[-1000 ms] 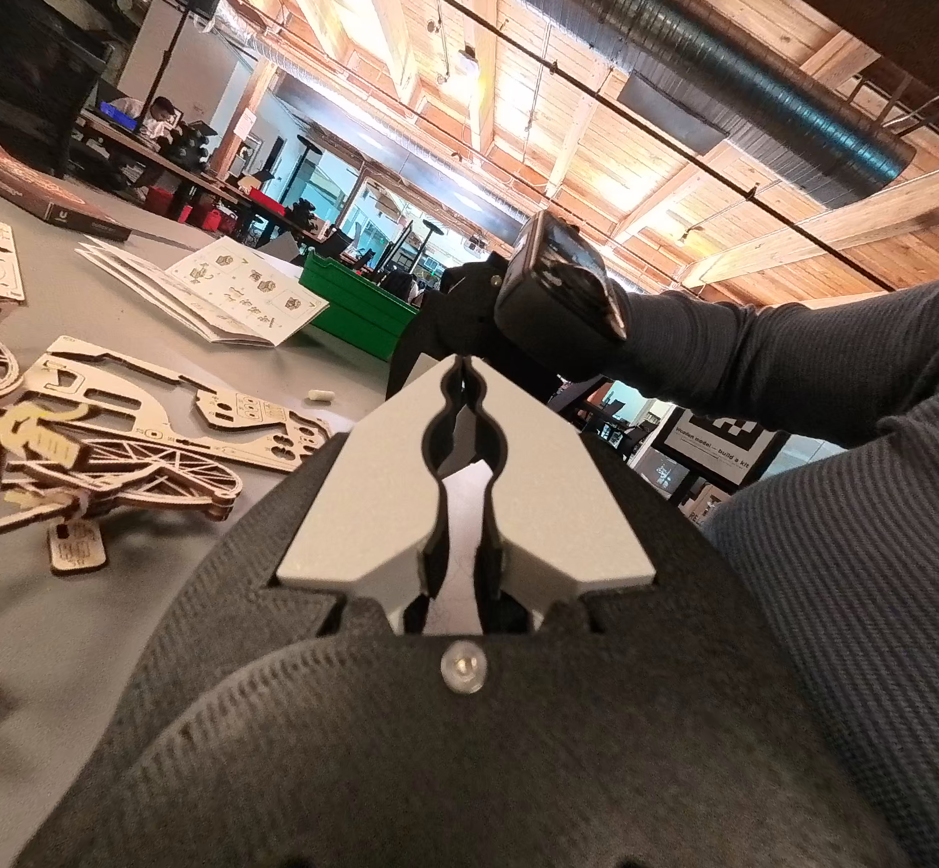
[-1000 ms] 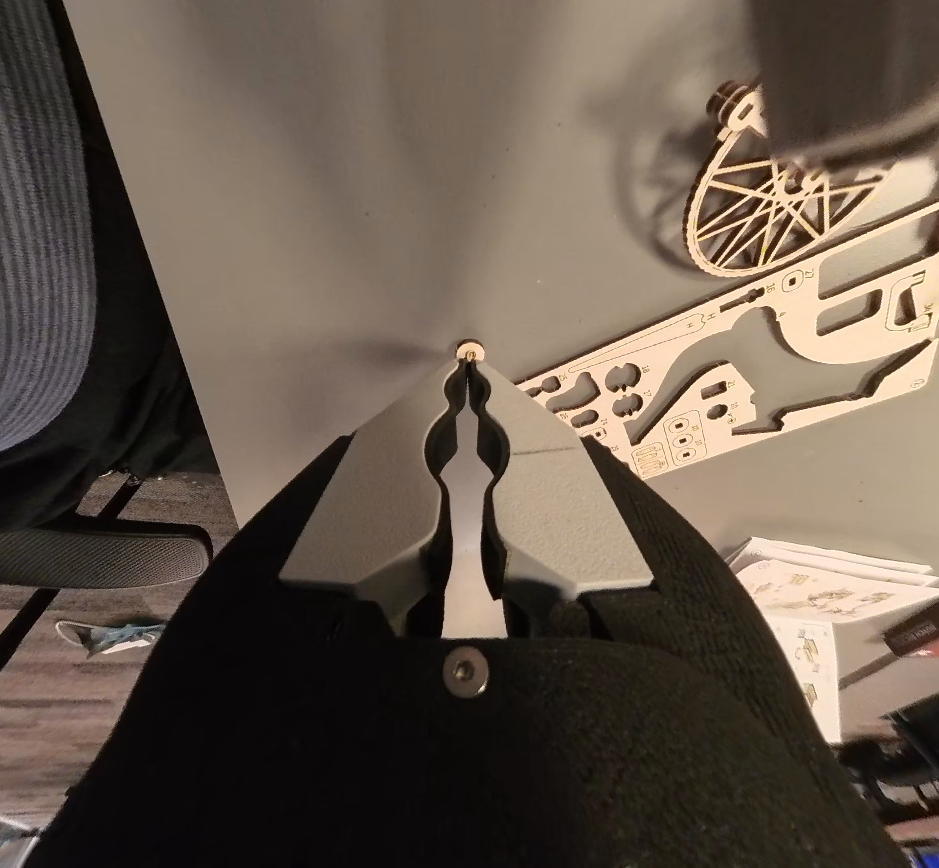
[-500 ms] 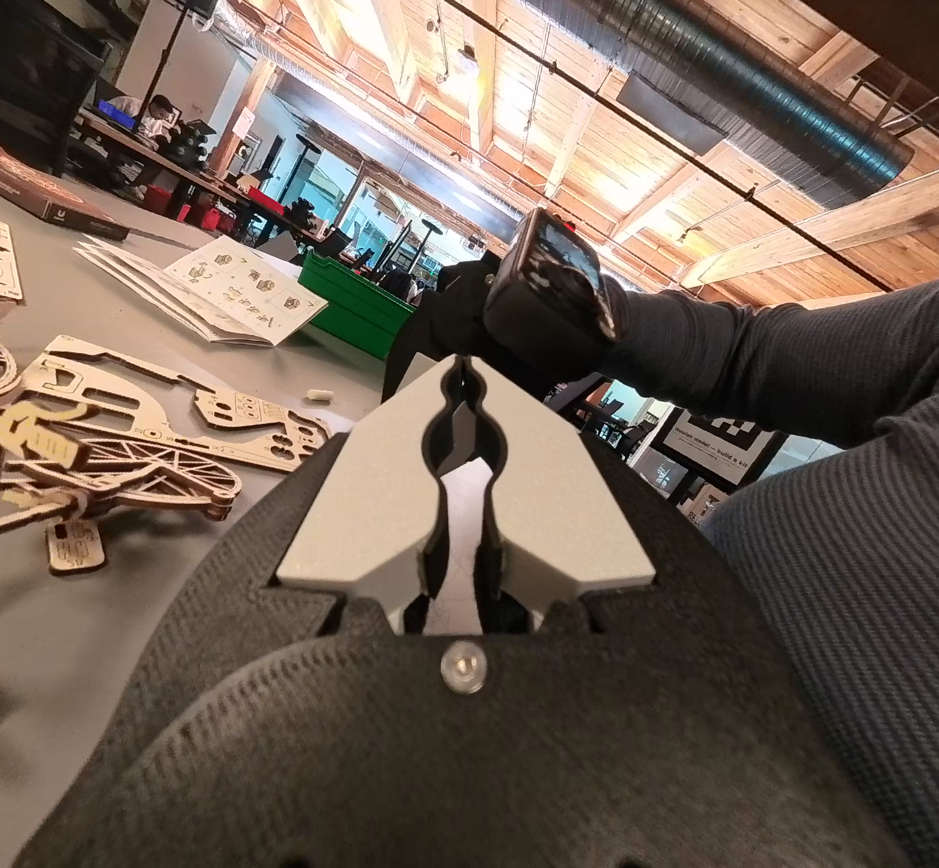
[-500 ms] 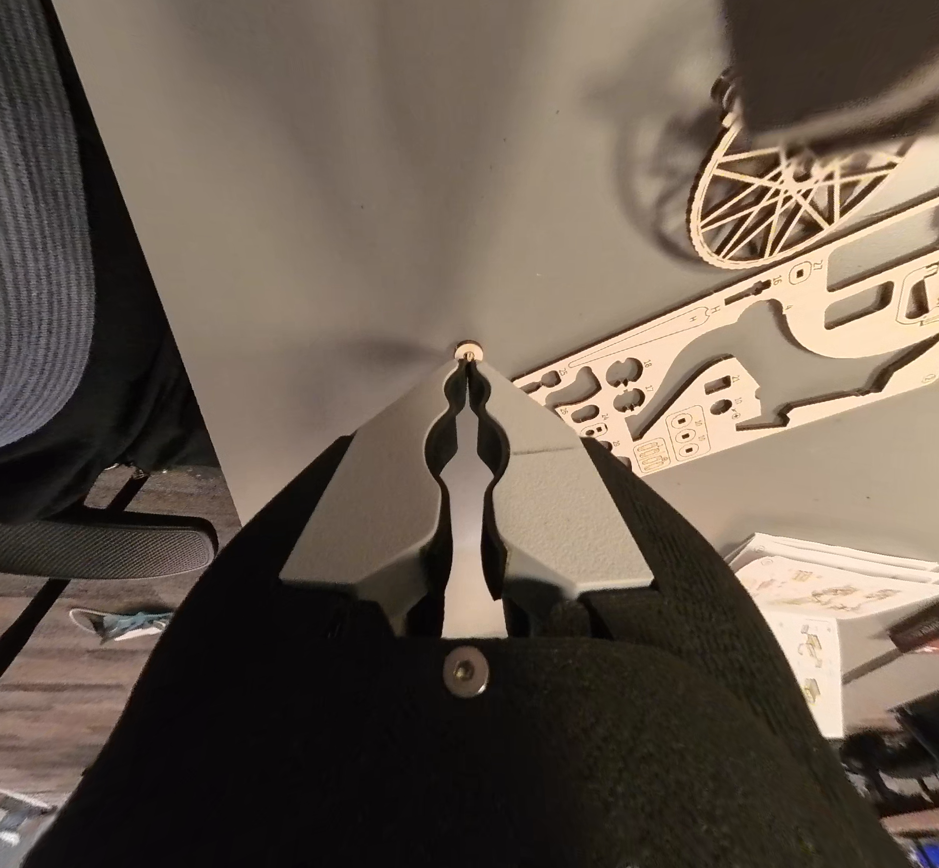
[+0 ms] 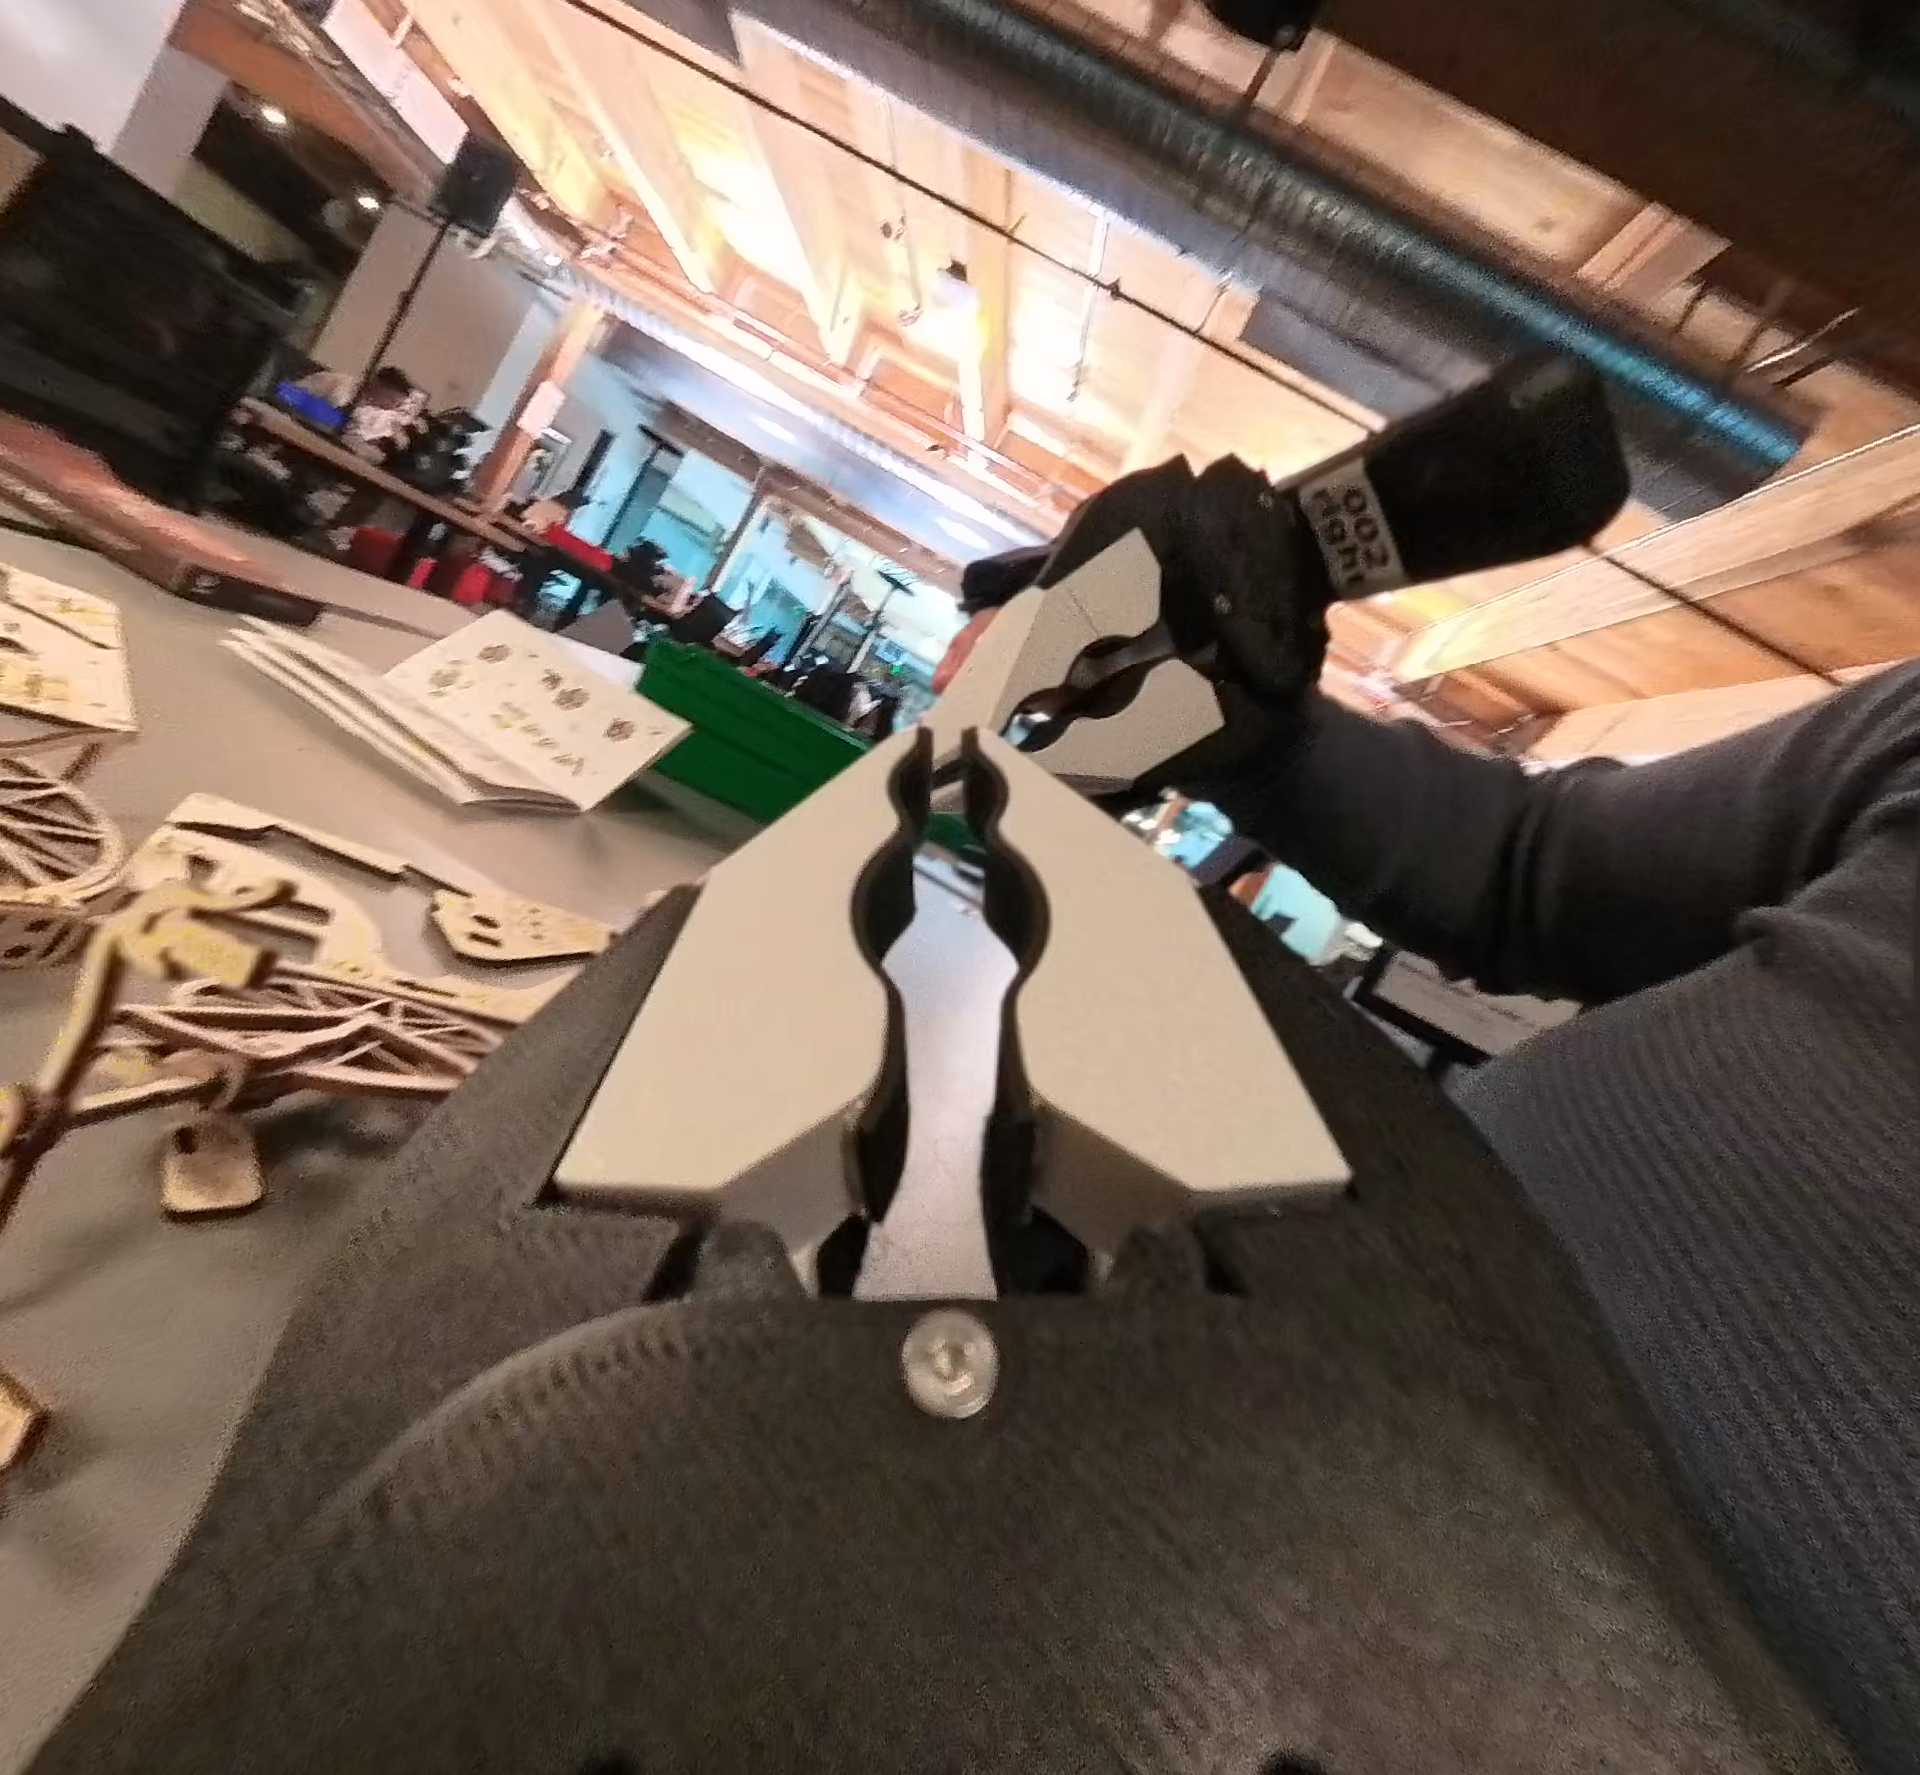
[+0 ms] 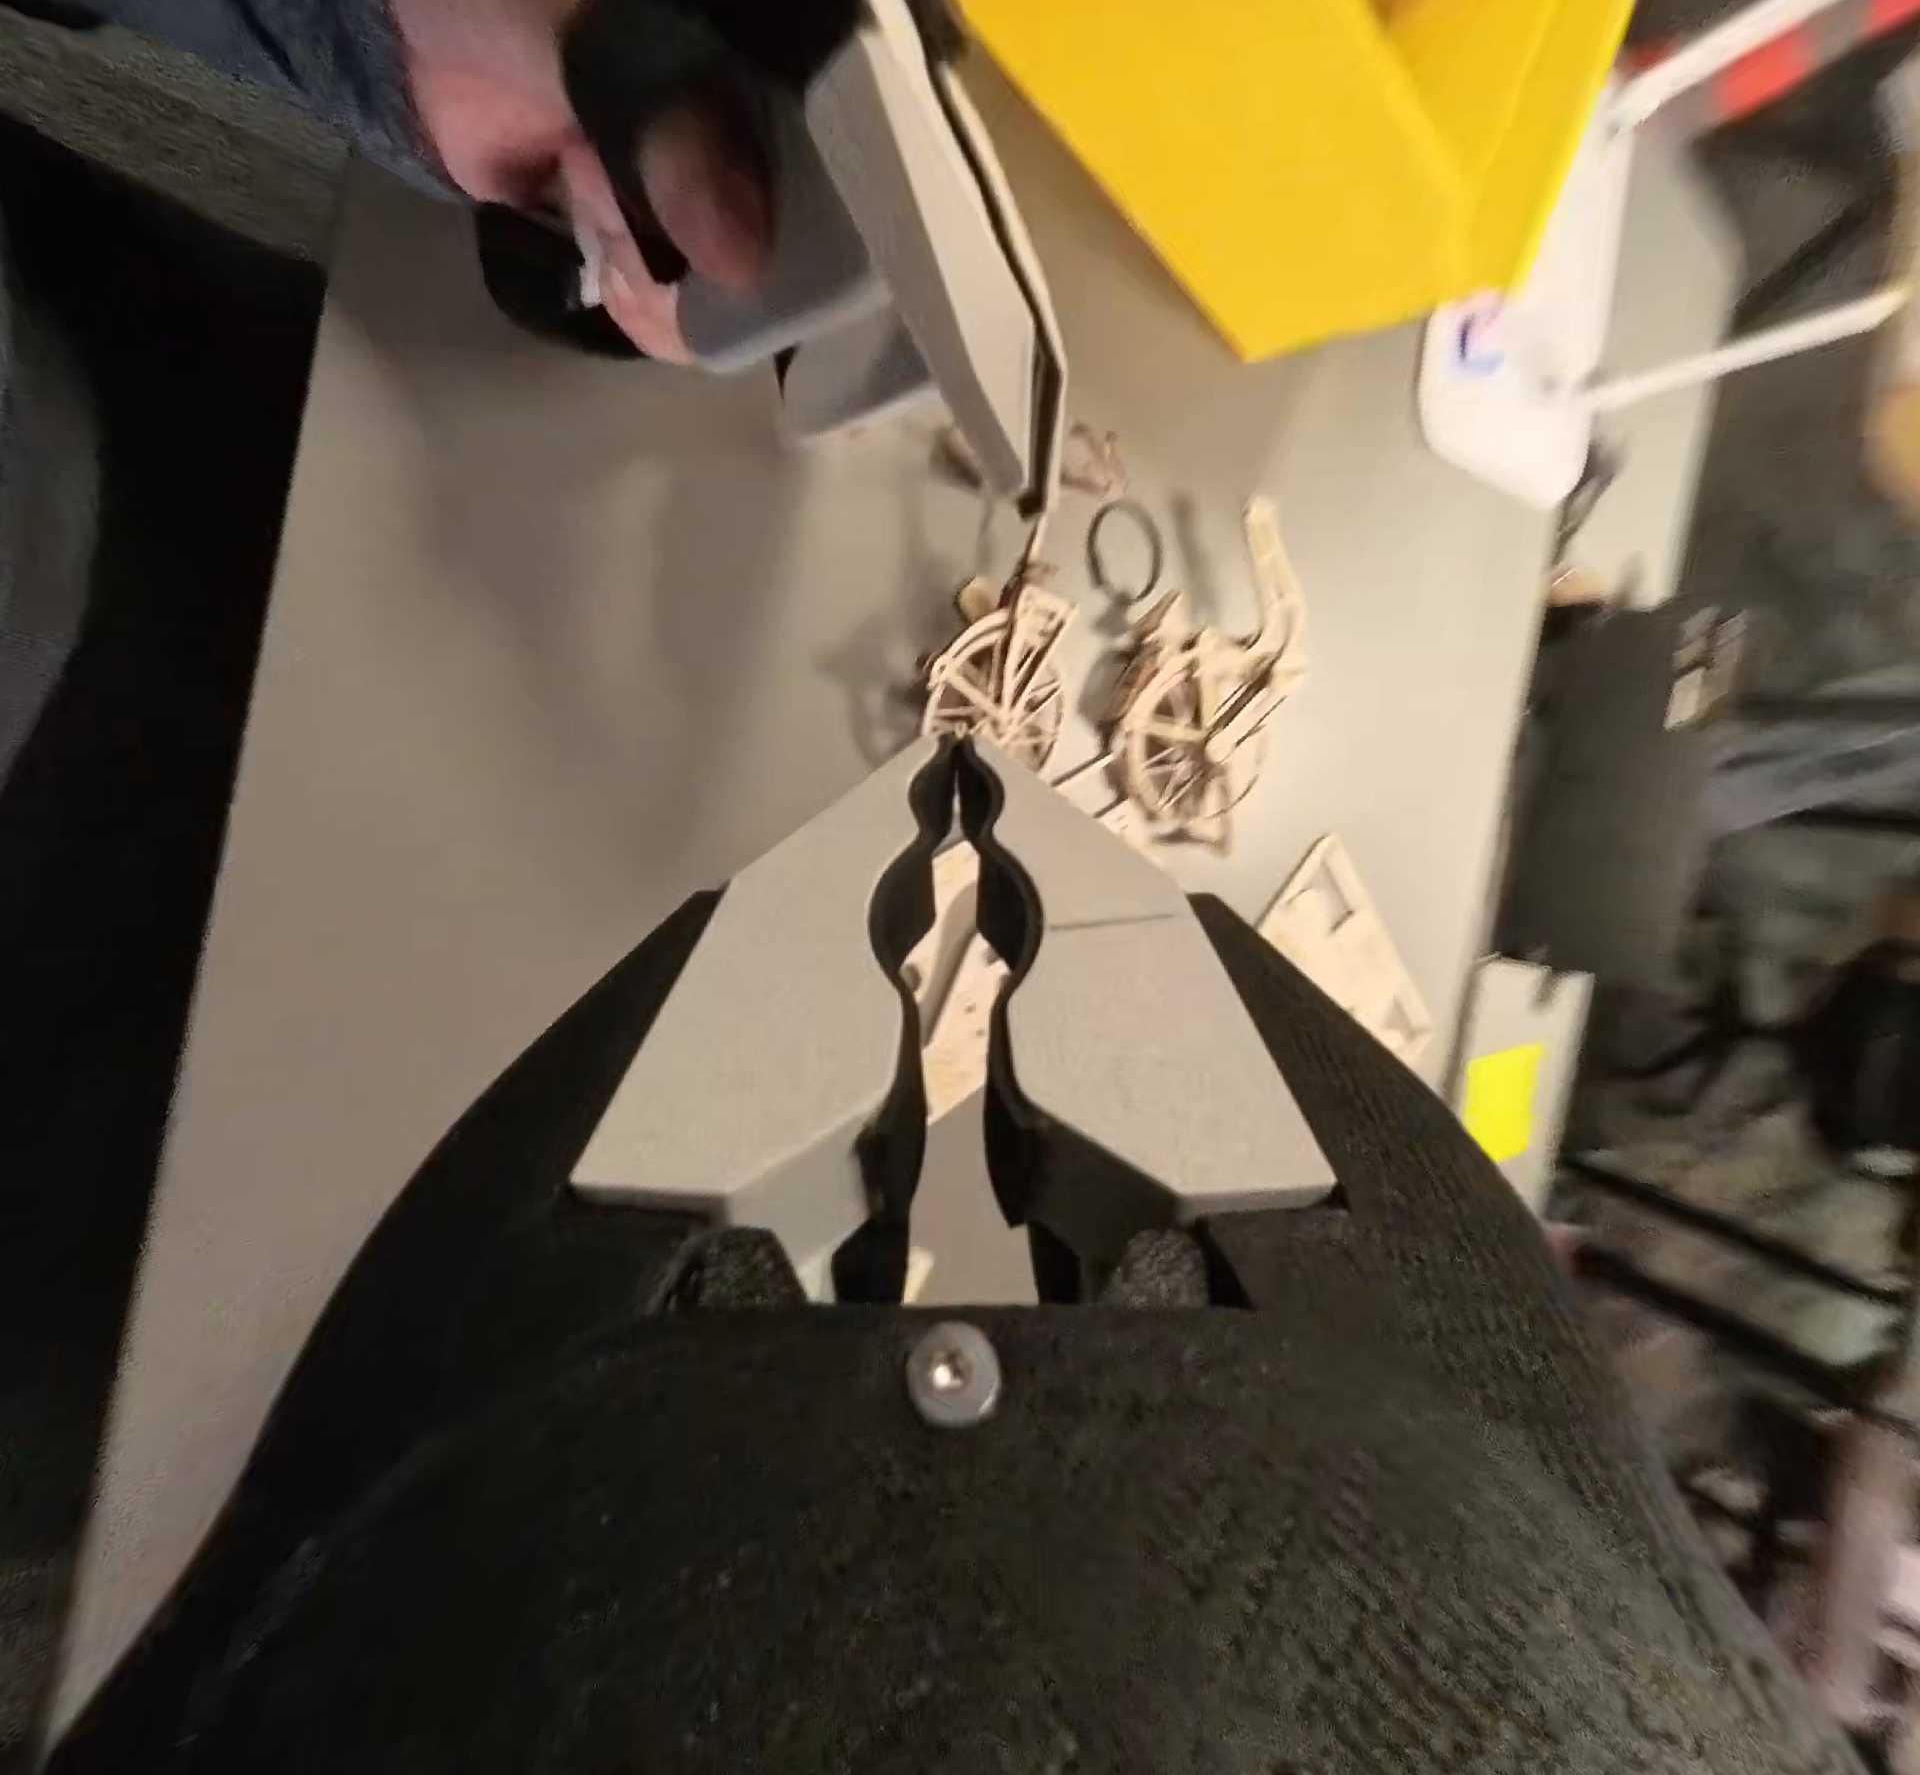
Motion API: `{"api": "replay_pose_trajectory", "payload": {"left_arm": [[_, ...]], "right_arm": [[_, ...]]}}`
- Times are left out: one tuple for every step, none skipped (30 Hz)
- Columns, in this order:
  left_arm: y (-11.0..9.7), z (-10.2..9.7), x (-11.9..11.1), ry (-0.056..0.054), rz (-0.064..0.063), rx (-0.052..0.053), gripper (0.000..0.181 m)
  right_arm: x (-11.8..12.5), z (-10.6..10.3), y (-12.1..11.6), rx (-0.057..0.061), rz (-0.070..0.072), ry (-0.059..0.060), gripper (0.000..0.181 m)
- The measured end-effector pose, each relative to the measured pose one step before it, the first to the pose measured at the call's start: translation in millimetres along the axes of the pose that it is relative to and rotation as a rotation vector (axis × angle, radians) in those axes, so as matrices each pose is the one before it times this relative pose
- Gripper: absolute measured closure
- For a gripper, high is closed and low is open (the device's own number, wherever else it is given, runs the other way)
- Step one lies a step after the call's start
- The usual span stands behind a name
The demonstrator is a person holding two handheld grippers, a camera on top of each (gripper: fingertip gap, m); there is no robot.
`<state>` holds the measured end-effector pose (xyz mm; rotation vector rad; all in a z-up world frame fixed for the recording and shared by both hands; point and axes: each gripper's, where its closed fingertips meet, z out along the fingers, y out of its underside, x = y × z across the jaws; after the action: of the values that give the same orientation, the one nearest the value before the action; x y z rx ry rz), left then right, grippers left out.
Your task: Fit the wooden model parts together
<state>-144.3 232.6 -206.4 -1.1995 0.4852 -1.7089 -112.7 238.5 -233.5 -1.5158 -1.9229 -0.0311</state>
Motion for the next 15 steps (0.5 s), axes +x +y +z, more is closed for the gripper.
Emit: {"api": "replay_pose_trajectory", "payload": {"left_arm": [[-1.25,-0.06,4.9,0.0383,-0.0243,0.0105,0.175],[-0.59,0.54,4.44,0.0381,-0.0276,0.0072,0.173],[-0.2,0.37,2.41,0.0269,-0.031,0.004,0.17],[-0.72,-0.18,1.18,0.0191,-0.0304,0.0056,0.168],[-2.58,-0.92,2.54,0.0247,-0.0247,0.0175,0.167],[-3.36,-1.33,2.46,0.0227,-0.0203,0.0221,0.167],[0.79,0.18,0.72,0.0061,-0.0047,-0.0066,0.166],[0.99,0.39,-0.24,-0.0001,-0.0034,-0.0043,0.166],[0.28,0.18,1.2,0.0123,-0.0121,-0.0007,0.166],[-0.19,-0.08,1.23,0.0137,-0.0147,0.0006,0.166],[-0.24,-0.12,0.49,0.007,-0.0104,0.0011,0.166],[0.43,0.22,1.67,0.0112,-0.0029,-0.003,0.166],[-0.36,0.16,3.35,0.021,-0.0021,0.0014,0.167],[-0.09,0.03,2.49,0.0168,-0.0057,-0.0004,0.168],[0.05,-0.11,1.52,0.0117,-0.0082,-0.0011,0.169]], "right_arm": [[1.37,-2.93,-7.9,0.0252,-0.0595,0.0397,0.181],[1.42,-2.61,-8.34,0.0281,-0.0586,0.0369,0.181],[1.57,-2.12,-7.64,0.0237,-0.0522,0.034,0.181],[0.99,-1.49,-6.44,0.0148,-0.0418,0.0241,0.181],[0.97,-1.22,-5.67,0.0124,-0.0357,0.0198,0.181],[1.14,-1.09,-5.25,0.0131,-0.0338,0.019,0.181],[0.63,-0.94,-4.45,0.0106,-0.028,0.0126,0.181],[0.43,-0.7,-3.57,0.0072,-0.0184,0.0073,0.181],[1.09,-0.8,-3.05,0.008,-0.0106,0.01,0.181],[1.65,-1.15,-3.34,0.0119,-0.0081,0.0123,0.181],[1.61,-1.39,-2.88,0.0115,-0.0053,0.0115,0.181],[1.39,-1.51,-1.85,0.0059,-0.0005,0.0083,0.181],[1.56,-1.67,-1.62,0.0056,-0.0018,0.0108,0.181],[1.32,-1.75,-1.94,0.0077,-0.0044,0.0124,0.181],[0.49,-1.4,-1.72,0.006,-0.0029,0.0075,0.181]]}}
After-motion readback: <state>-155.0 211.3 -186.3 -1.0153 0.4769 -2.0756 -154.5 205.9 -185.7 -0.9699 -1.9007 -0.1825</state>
